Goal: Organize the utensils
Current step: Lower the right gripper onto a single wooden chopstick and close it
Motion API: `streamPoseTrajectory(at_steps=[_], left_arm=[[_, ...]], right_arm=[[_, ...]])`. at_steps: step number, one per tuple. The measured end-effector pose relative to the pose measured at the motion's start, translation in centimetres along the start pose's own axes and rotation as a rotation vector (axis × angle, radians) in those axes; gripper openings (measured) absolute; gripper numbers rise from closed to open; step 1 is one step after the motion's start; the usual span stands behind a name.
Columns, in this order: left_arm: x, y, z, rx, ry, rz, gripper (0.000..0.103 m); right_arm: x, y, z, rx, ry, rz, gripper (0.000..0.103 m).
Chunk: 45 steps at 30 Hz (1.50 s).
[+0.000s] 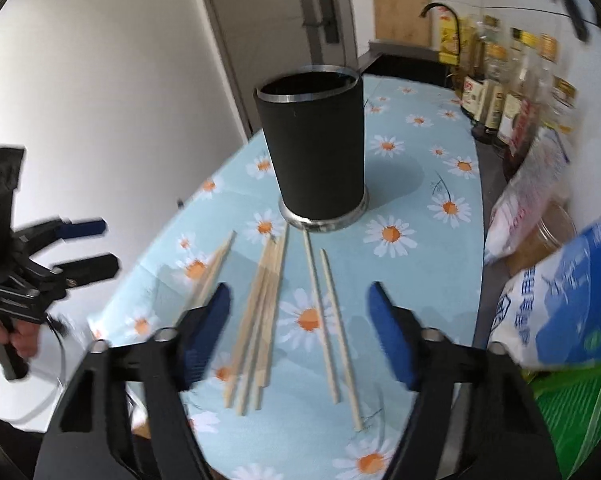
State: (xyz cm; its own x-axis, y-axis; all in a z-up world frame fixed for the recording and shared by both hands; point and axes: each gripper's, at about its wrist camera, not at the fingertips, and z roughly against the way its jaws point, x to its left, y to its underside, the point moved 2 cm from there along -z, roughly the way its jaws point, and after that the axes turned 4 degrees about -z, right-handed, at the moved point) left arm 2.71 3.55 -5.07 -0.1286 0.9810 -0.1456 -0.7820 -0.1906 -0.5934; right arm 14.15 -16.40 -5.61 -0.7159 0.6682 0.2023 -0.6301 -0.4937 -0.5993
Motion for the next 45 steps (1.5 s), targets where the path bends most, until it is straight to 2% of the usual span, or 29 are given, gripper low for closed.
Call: streamPoseTrajectory(at_steps=[3,7,9,11,19,22,25,29,32,35,38,40,45], left_arm=[[0.1,0.3,-0.6,0.022,0.005,0.003,0.096],[0.4,1.1,-1.3,0.044,0.016,0.020,0.096],[0.7,1.5,-1.5,0.054,0.028,0.035,0.096],[1.1,1.9,-1.5,0.055,0.028,0.042,0.096],[2.7,3.3,-2.0,0.073,0.048,0.088,0.096],[3.2,3.6,-2.3,0.081,0.061,0.098,0.096],[3.4,3.7,-2.3,0.075,0.085,0.098,0.096],[3.4,3.6,-2.5,0.066,0.115,0.090,0.096],[3.5,3.2,-2.6,0.048,0.102,0.084,0.096],[3.5,2.8,-2.5,0.042,0.109,0.070,0.096],[3.6,2.3,-3.1,0.072,0.096,0.051,0.096],[3.8,2.2,-3.5,0.110,0.098,0.056,0.096],[4.2,1.7,-4.7,0.199,0.111,0.095,0.095]], right_arm=[[-0.4,-0.2,-2.5,0.103,0.017,0.042,0.044],[-1.2,0.4,-6.5,0.273,0.015,0.076,0.041],[-1.6,0.5,-7.6,0.297,0.038,0.094,0.026],[-1.9,0.5,-8.6,0.324,0.049,0.101,0.019],[-2.1,-0.1,-11.5,0.436,0.131,0.167,0.018],[-1.8,-0.2,-12.3,0.473,0.145,0.190,0.014],[-1.3,-0.5,-12.8,0.511,0.166,0.220,0.013],[-0.8,-1.0,-13.8,0.566,0.191,0.222,0.010],[-1.1,-2.0,-14.2,0.616,0.180,0.159,0.007],[-2.1,-2.9,-14.8,0.650,0.161,0.096,0.006],[-3.3,-3.8,-14.9,0.664,0.138,-0.001,0.006],[-4.1,-4.6,-14.1,0.616,0.123,-0.085,0.006],[-3.6,-4.8,-11.0,0.515,-0.016,-0.194,0.006]])
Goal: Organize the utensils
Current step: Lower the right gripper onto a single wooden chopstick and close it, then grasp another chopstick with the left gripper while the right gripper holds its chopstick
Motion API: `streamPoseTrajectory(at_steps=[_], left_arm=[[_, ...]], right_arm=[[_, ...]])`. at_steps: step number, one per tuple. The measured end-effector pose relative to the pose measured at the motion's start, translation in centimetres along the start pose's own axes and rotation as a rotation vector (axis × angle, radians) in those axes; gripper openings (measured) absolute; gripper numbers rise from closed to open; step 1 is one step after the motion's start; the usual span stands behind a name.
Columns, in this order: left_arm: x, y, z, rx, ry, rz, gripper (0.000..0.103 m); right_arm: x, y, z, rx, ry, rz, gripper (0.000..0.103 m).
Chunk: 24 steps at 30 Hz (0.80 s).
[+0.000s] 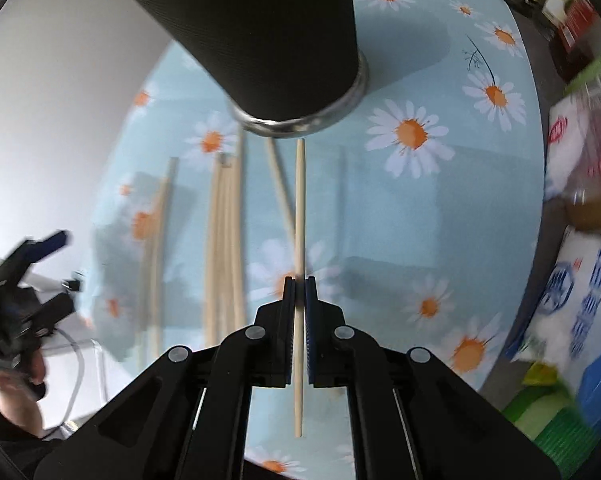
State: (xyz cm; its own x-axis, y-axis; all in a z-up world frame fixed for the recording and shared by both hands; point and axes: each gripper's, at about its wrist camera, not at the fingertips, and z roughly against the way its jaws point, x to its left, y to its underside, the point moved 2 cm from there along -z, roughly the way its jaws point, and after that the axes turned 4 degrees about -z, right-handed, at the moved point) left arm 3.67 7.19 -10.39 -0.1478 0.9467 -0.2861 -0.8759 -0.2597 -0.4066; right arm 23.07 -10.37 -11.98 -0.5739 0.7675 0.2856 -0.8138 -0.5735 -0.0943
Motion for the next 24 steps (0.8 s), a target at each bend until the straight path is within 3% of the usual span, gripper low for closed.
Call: streamPoseTrajectory(at_steps=[3,5,7,11,13,17,24], left_arm=[[1.1,-0.5,-0.6,0.057,0.000,0.108,0.082],[1.6,-0.8,-1.1,0.093,0.043,0.170,0.065],[1.6,-1.1,-1.6,0.120,0.039,0.193,0.059],[-0.1,-1.4,-3.1,0.198,0.059,0.139,0.056],[-0.9,-1.6,-3.8,0.226,0.020,0.100,0.055],[-1.5,-1.8,-5.2,0.288,-0.033,0.074,0.038],[-2.0,-1.6,-6.4,0.339,-0.117,0.068,0.032]], right_arm=[[-0.1,1.1,1.7,-0.034,-0.046,-0.022,0.006],[-0.1,1.9,2.9,-0.072,-0.082,-0.023,0.006],[0.1,3.0,3.9,-0.094,-0.139,-0.033,0.006],[0.6,4.8,4.3,-0.134,-0.211,-0.066,0.006],[0.5,6.2,4.6,-0.149,-0.228,-0.066,0.006],[0.4,7.1,5.4,-0.175,-0.292,-0.071,0.006],[0.0,8.3,6.6,-0.201,-0.345,-0.071,0.006]])
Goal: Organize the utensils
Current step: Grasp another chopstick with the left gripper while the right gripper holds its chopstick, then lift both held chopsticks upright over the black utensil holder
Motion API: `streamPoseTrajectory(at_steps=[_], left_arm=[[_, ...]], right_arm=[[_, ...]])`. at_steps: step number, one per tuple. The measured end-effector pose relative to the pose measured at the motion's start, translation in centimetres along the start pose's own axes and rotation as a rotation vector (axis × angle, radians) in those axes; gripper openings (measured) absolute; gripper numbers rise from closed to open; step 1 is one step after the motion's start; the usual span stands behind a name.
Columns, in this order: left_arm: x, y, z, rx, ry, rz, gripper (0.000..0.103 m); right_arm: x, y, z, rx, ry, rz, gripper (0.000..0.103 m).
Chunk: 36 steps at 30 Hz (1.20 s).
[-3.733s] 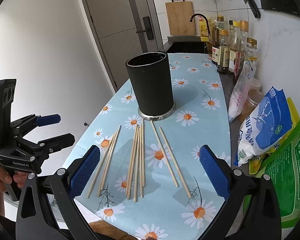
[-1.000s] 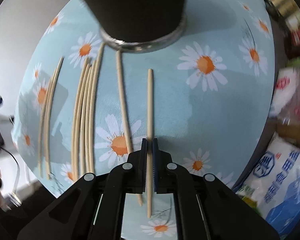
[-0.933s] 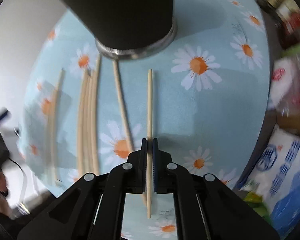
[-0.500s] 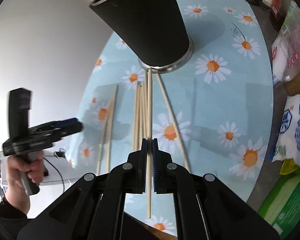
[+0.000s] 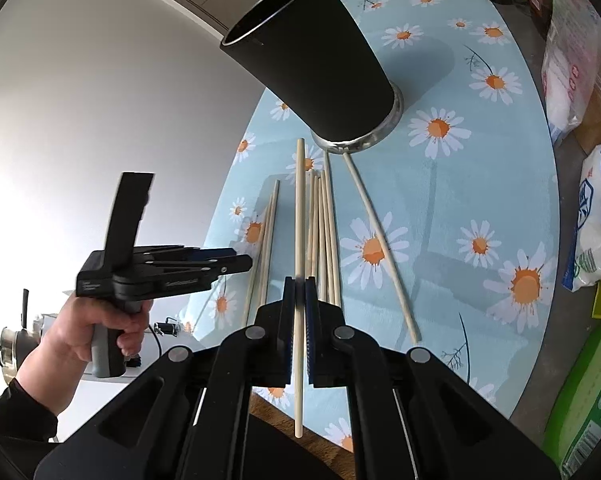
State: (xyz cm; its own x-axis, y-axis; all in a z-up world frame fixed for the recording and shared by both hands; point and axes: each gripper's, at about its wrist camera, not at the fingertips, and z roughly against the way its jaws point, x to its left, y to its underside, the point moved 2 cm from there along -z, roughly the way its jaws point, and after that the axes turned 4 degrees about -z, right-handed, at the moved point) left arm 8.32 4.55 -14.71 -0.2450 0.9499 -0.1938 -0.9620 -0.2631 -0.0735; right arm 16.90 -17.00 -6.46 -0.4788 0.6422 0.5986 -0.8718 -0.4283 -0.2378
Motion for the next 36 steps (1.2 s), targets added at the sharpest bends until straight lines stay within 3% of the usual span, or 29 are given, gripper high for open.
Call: streamPoseTrajectory(at_steps=[9,17,22,30,36], left_arm=[[-1.8,0.0,-1.4,0.028,-0.087,-0.015,0.027],[-1.9,0.2,-1.6,0.033,-0.168,-0.008,0.007],[-1.6,-0.1,-1.6,0.050,-0.181,0.018,0.004],[0.4,-0.7,-0.6,0.001,-0.109,0.058,0.004],[1.5,-0.6,0.9,-0.045,0.002,0.065,0.004]], right_arm=[[0.1,0.6,0.9,-0.032,0.000,0.013,0.006],[0.4,0.5,0.1,-0.030,-0.032,0.026,0.006],[1.0,0.4,-0.6,-0.040,-0.051,0.034,0.006],[2.3,0.3,-0.8,-0.033,-0.064,0.021,0.006],[3.3,-0.1,-1.8,-0.019,-0.031,0.009,0.006]])
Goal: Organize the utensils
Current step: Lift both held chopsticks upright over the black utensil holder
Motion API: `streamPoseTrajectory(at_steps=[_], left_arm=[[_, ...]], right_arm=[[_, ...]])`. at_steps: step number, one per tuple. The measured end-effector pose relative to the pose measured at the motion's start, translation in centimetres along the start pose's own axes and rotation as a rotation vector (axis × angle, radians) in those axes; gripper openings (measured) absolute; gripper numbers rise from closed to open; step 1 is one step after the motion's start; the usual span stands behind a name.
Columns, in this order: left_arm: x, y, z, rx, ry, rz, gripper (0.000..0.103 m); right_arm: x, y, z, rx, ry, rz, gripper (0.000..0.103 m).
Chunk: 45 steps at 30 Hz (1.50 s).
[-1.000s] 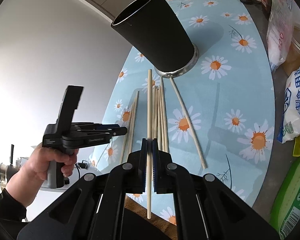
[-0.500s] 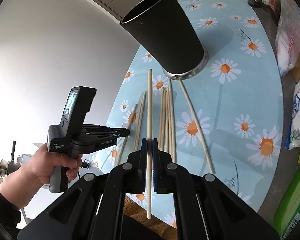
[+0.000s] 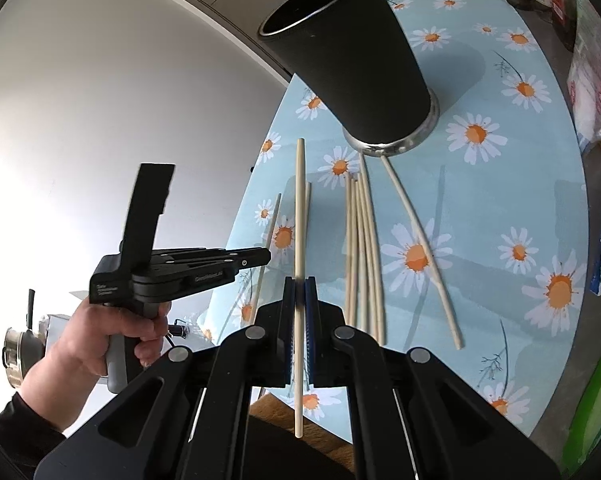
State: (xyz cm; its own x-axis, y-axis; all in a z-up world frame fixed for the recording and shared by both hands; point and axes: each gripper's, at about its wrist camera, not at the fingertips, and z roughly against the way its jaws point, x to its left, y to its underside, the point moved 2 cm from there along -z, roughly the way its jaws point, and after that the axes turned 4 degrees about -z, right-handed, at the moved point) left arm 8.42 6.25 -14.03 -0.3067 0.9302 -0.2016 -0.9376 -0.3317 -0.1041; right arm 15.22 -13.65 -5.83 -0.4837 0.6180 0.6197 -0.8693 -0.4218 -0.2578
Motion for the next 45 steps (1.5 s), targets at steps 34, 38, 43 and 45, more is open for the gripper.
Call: streamPoseTrajectory(at_steps=[34,38,43,45], left_arm=[[-5.3,-9.3,22.3,-0.909,0.425,-0.444,0.004],[-6.5,-10.0,22.6,-1.003,0.456,-0.526,0.004],[-7.5,-10.8,22.1,-1.089,0.429,-0.580,0.004],[-7.5,-11.6,21.4,-1.095,0.442,-0.579,0.004]], right_arm=[[8.8,-9.2,11.0,-0.764,0.056,0.290,0.006],[9.0,-10.5,11.3,-0.829,0.061,0.331,0.006],[7.8,-12.4,11.1,-0.901,0.115,0.339,0.006],[6.5,-13.4,10.9,-0.914,0.122,0.301,0.006]])
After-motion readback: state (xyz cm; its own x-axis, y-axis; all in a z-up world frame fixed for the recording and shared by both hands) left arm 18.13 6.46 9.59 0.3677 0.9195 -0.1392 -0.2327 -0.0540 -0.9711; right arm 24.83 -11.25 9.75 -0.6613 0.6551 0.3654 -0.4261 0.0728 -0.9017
